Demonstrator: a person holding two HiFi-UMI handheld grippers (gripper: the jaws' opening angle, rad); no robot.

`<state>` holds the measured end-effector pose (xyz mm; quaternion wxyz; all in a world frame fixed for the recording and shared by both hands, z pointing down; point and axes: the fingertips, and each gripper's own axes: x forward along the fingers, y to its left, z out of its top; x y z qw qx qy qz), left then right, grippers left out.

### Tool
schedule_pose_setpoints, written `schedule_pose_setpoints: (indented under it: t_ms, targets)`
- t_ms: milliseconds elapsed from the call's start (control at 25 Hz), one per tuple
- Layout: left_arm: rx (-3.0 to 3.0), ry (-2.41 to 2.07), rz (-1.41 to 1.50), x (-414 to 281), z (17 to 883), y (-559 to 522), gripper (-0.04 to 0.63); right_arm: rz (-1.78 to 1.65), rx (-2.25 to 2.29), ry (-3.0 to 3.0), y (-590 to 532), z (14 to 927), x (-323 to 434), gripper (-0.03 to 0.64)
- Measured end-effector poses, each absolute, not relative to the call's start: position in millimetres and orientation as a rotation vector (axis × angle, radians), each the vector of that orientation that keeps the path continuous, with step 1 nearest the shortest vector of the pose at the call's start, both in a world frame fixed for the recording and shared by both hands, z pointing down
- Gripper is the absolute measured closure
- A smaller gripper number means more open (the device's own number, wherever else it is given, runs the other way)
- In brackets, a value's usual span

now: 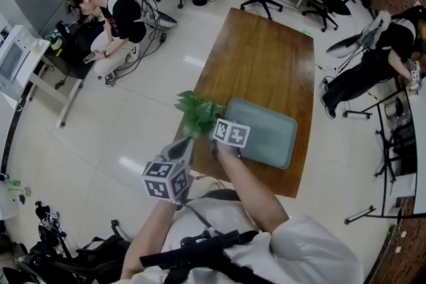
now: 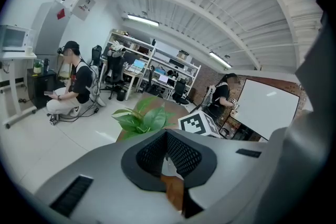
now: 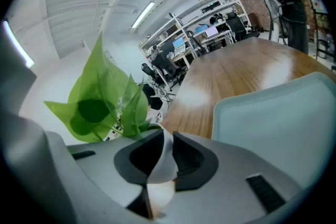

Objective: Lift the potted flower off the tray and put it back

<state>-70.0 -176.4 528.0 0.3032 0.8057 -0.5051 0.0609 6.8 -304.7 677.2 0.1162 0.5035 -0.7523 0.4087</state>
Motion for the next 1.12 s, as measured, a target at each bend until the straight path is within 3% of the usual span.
schedule_pose_setpoints:
  t_ms: [520, 1120]
  targets:
    - [2.192, -1.272, 0.161, -63, 522, -179, 0.595, 1.201, 1.627, -2.222, -320, 648, 43, 0.565]
    - [2.292, -1.033, 0.227, 5, 534, -190, 0.595, 1.220, 2.064, -1.947, -276, 661, 223, 0.569]
